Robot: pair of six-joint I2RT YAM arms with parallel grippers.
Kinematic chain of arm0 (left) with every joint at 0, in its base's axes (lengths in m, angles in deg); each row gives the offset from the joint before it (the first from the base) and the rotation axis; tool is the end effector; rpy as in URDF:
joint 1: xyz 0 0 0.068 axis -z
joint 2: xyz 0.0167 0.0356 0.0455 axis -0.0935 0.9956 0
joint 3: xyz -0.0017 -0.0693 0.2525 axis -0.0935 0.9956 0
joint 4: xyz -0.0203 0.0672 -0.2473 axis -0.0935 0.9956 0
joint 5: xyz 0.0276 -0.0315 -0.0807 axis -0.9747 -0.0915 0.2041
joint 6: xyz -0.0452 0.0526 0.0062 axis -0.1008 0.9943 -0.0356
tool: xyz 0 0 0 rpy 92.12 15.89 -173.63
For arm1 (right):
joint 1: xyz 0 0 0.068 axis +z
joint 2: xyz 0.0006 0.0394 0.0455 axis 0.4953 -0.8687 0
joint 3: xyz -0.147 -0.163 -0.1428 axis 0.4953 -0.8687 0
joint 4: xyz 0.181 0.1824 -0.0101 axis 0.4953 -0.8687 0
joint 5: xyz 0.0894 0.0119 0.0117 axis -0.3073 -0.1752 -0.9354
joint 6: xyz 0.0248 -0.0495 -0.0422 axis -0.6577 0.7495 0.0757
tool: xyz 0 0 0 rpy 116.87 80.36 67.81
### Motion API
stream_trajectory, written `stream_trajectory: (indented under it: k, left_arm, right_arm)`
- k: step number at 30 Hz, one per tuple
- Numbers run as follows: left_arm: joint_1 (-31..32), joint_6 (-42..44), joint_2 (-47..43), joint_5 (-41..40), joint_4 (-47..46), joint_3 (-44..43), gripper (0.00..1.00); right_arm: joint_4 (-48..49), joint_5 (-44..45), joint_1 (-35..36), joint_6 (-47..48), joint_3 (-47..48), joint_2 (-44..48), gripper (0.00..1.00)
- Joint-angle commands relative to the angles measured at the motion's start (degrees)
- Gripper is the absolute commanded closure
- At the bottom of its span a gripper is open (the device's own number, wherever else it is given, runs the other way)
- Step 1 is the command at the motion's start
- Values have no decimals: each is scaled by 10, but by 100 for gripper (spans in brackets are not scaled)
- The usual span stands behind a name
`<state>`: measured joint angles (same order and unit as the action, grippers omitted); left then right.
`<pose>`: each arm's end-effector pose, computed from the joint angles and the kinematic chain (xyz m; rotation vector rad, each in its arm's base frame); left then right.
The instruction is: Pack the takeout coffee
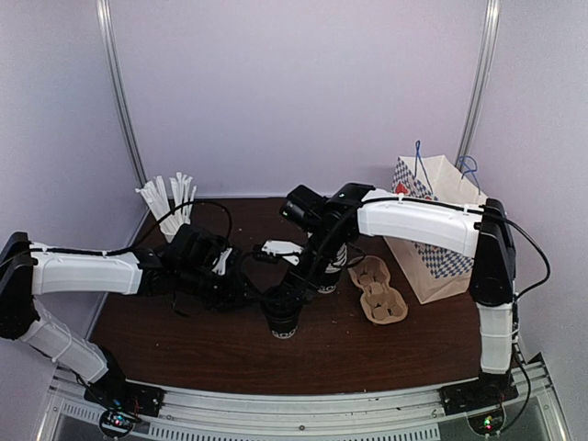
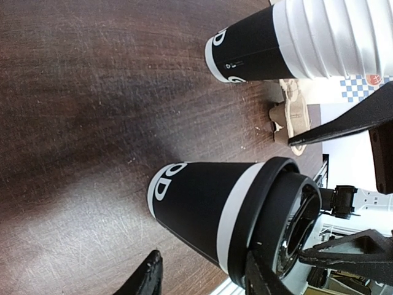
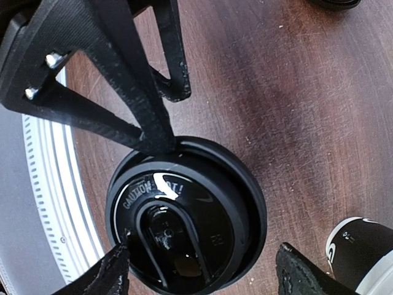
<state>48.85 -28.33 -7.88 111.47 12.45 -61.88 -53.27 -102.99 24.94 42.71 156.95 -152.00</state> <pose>0.1978 -0.2190 0.1757 -0.0590 2.6762 -1.2133 0.2287 0.3641 0.2319 -1.7014 2.2903 0.7846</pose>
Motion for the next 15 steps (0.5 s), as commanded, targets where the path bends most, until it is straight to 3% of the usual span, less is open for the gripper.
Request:
stream_trajectory:
  k: [1, 7, 15]
  left_arm:
    - [-6, 26, 21, 2, 16, -18, 53]
    - [-26, 59, 78, 30, 18, -66, 54]
    - [-27, 92, 123, 44, 42, -116, 53]
  right_arm:
    - [-27, -47, -1, -1, -1, 25, 19]
    - [-26, -168, -2, -15, -51, 39, 19]
    - [-5, -212, -3, -35, -95, 73, 19]
